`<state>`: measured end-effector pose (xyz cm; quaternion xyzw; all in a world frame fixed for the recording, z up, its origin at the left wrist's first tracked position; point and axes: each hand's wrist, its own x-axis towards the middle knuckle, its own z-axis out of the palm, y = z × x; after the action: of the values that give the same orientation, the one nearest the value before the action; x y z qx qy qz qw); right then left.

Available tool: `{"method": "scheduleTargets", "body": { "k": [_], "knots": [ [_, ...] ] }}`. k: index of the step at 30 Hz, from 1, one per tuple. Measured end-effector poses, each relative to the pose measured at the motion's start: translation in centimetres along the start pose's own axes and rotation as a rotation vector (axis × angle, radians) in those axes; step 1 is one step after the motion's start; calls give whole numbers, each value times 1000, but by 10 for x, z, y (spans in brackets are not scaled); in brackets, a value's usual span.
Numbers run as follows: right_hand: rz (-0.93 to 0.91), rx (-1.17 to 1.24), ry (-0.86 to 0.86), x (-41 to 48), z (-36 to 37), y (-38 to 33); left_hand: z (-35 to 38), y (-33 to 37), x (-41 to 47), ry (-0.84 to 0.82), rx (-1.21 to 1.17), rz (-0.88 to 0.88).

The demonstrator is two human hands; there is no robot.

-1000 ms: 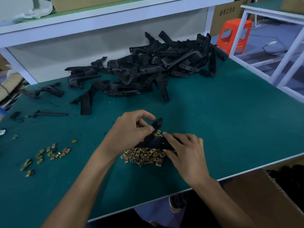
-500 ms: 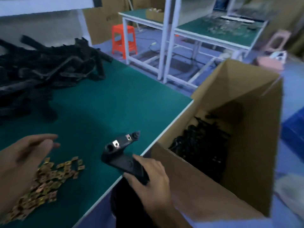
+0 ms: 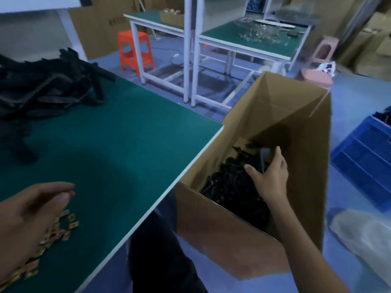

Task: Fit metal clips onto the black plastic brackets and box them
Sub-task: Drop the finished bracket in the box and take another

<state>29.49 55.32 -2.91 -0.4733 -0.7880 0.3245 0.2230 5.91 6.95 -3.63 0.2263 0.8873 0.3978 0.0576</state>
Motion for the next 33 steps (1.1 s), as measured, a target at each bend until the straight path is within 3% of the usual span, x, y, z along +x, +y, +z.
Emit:
{"method": "scheduleTargets", "body": {
  "k": [4,8,14,18,24,29,33],
  "knots": [
    [-314,154,-163,-43,53,-55,-21,58,-28,77,6,-129],
    [-590,360,-375,-122,112,-120,-36,60,-30,198,-60,-266],
    [-586,476,-820,-197,167,-182,-73,3,-13,396,-2,-470],
    [-625,369,-688,-212,182,-185,-86,-17,19,390,-4,-493],
    [-743,337,-467,-219,189,-183,-61,-14,108,244,-51,-581],
    [-754,341,-443,-215,199,-180,-40,-15,149,265,-9,-647],
    [-743,382,-415,-213,202,-176,-40,-1,135,310,-190,-605]
  ]
}}
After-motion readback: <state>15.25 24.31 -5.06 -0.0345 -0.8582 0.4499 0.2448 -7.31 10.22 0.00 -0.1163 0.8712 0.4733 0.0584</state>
